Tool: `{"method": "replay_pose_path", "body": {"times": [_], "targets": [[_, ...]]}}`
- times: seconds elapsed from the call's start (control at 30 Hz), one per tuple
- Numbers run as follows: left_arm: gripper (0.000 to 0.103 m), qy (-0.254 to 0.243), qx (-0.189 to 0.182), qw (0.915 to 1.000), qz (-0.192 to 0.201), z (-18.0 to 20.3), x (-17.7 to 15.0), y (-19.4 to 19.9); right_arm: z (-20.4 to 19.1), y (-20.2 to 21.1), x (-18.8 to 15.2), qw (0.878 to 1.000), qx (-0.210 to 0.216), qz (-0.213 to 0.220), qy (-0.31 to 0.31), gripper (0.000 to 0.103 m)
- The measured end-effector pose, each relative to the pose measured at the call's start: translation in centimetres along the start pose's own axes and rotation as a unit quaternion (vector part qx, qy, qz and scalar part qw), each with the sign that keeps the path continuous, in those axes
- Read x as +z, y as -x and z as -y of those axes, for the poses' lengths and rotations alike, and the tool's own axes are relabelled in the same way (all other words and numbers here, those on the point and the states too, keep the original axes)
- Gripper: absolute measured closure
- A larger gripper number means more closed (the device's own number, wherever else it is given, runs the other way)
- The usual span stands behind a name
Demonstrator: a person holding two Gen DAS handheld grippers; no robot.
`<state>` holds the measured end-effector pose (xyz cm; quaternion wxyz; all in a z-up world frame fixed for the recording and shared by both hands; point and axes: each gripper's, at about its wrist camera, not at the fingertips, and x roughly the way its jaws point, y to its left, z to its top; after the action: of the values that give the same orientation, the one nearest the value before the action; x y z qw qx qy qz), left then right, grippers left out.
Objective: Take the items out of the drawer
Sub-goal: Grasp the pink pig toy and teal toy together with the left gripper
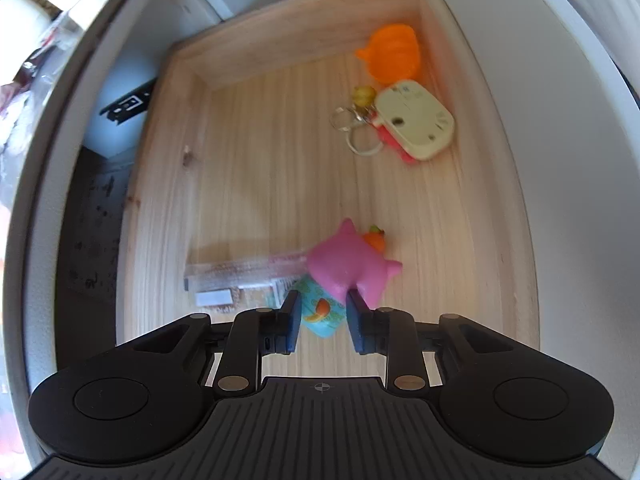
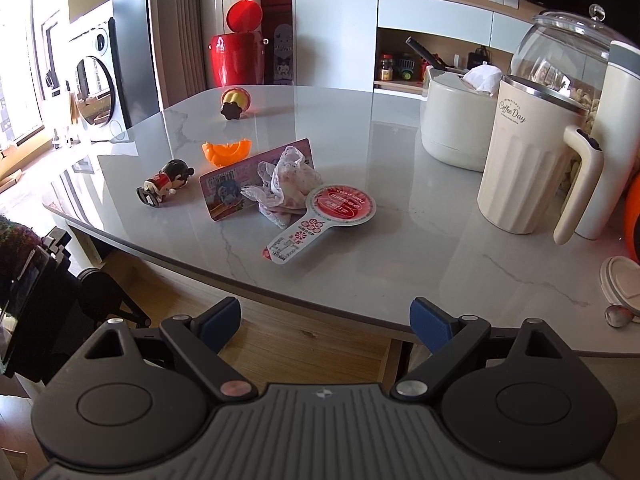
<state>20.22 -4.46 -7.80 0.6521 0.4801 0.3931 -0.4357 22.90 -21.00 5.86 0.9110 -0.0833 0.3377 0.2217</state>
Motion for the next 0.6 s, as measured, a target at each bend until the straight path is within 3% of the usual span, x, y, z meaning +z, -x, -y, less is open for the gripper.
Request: {"method": "replay_pose_path", "body": {"times": [0.07,0.17,0.3,0.43,0.6], "targets": [[0.067,0.042,0.003,0.9991,0.010,-0.8,0.2,0.0,0.0,-0.1,0.0,1.000,0.000,-0.003,0.000,0.011],[0.070,0.099,-0.026,0.9943,0.028,-1.6,0.6,-0.4,-0.2,-0.2,-0.1,1.000,0.002,-0.006,0.001,0.011],[0.071,0.094,-0.030,0.9944,0.037,-1.6,1.0,-0.6,-0.3,-0.2,0.0,1.000,0.004,-0.007,0.004,0.011],[0.071,0.176,-0.077,0.9798,0.054,-3.4,1.1,-1.3,-0.2,-0.2,-0.1,1.000,0.003,-0.009,0.001,0.011],[0.064,0.248,-0.091,0.9624,0.065,-4.2,1.8,-2.1,-0.1,0.0,-0.1,1.000,0.002,-0.006,-0.002,0.011]]}}
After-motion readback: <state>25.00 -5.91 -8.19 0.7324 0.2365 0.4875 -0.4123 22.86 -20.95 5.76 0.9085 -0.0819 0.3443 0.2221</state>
